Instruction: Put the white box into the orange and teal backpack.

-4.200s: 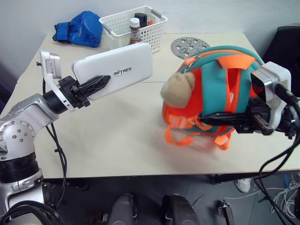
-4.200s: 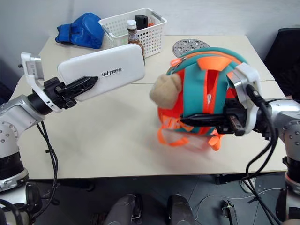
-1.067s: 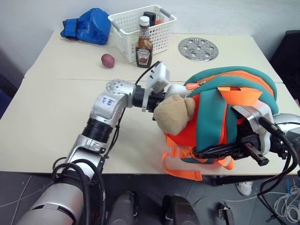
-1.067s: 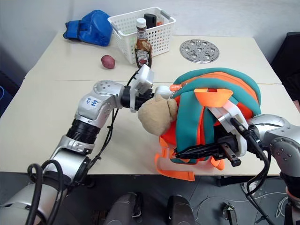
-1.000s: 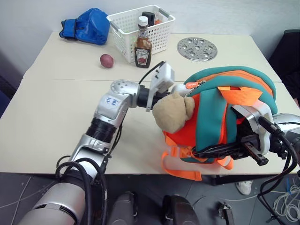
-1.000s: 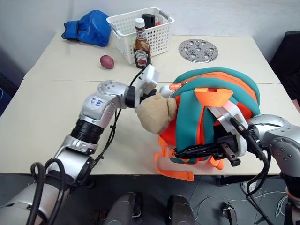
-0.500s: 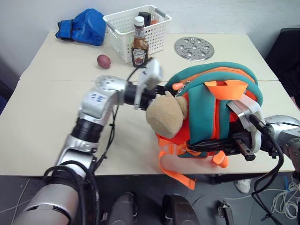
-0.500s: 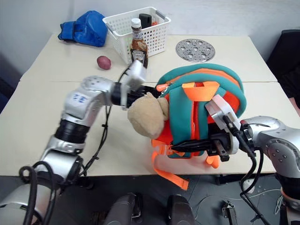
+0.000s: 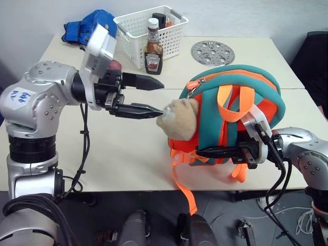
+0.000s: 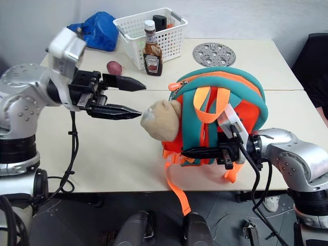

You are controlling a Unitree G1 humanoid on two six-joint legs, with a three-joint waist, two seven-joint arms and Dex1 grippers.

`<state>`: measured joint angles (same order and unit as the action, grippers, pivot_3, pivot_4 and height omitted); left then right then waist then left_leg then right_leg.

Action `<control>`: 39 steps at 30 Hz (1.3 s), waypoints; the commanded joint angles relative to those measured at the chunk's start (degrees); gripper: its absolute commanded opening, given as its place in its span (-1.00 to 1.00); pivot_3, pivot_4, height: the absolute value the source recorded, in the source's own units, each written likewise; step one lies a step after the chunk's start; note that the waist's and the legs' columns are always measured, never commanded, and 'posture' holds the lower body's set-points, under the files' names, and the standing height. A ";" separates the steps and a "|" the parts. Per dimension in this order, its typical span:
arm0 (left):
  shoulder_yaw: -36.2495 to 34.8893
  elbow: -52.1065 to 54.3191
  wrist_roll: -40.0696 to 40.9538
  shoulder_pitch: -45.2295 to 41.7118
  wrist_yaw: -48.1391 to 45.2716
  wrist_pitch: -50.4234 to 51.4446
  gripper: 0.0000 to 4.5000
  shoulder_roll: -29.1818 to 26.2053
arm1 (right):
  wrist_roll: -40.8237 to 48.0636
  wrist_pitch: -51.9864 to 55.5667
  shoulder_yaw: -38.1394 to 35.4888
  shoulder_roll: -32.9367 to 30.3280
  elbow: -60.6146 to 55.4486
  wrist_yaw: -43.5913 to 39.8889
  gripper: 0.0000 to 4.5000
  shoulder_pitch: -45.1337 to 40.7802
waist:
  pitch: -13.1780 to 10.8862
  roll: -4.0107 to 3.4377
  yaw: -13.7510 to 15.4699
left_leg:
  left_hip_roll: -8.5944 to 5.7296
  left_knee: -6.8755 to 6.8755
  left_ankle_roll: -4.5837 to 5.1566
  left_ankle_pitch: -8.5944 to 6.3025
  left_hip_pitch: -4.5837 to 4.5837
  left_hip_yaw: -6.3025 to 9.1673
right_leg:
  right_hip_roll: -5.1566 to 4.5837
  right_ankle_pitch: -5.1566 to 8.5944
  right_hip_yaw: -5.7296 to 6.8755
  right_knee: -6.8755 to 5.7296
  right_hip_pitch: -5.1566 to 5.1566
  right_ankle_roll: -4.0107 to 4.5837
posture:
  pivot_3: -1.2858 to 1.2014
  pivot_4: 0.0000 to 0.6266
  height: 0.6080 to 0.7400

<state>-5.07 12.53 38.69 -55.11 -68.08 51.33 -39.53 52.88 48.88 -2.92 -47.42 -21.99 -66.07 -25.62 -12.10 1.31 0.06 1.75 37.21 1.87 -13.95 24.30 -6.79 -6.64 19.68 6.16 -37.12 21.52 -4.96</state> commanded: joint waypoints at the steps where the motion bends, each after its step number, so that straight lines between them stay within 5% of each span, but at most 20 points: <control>1: 2.74 7.84 -1.35 0.51 8.89 0.19 0.61 2.68 | 0.60 -0.15 -0.29 0.19 -0.63 -0.21 -1.00 -0.45 | 0.00 0.00 0.09 | -0.01 0.01 0.00 0.00 -0.01 0.01 | 0.00 -0.03 -0.02 0.00 -0.02 -0.06 | 0.03 -0.52 1.00; 14: 12.81 6.58 -17.57 5.54 17.38 -12.56 0.61 1.01 | 2.27 1.18 -0.98 0.22 -0.94 0.16 -1.00 -0.56 | 0.00 0.00 -0.08 | 0.01 -0.08 -0.06 0.00 -0.11 -0.09 | 0.05 -0.05 -0.11 -0.08 0.05 -0.09 | 0.03 -0.52 1.00; 24: -3.65 4.13 0.28 3.22 10.09 -7.58 0.61 -3.40 | 2.97 0.98 -1.63 -0.05 -1.78 0.97 -1.00 1.01 | 0.00 0.00 -0.37 | 0.07 -0.11 -0.11 -0.03 -0.14 -0.07 | 0.05 -0.05 -0.07 -0.12 0.05 -0.09 | 0.03 -0.52 1.00; 26: -1.90 1.35 -3.12 3.10 9.59 -9.90 0.61 -5.33 | 3.14 1.02 -1.82 0.00 -1.57 1.19 -1.00 0.97 | 0.01 -0.01 -0.16 | 0.05 -0.07 -0.12 -0.02 -0.15 -0.04 | 0.05 -0.05 -0.05 -0.20 0.06 -0.09 | 0.03 -0.52 1.00; 30: 2.26 -4.27 -7.43 2.88 7.81 -14.01 0.98 -5.97 | 3.16 0.76 -1.87 0.18 -1.72 1.33 -1.00 1.22 | 0.01 -0.01 0.19 | -0.03 -0.04 -0.08 -0.04 -0.18 -0.09 | 0.04 -0.05 -0.08 -0.21 0.02 -0.09 | 0.03 -0.52 1.00; 39: 10.06 -12.62 -13.83 1.38 4.63 -21.90 0.99 -0.05 | 3.37 0.43 -1.93 0.19 -2.03 1.99 -1.00 1.71 | 0.01 -0.01 -0.13 | 0.00 -0.06 -0.04 -0.09 -0.13 -0.13 | 0.05 -0.05 -0.09 -0.15 0.07 -0.09 | 0.03 -0.52 1.00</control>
<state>5.33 -0.17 24.65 -51.61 -62.39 30.50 -39.86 55.30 49.93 -3.25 -47.31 -22.27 -64.10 -24.04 -12.09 1.30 -0.07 1.76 37.15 1.83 -14.04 24.18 -6.92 -6.58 19.63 6.06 -37.27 21.60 -5.05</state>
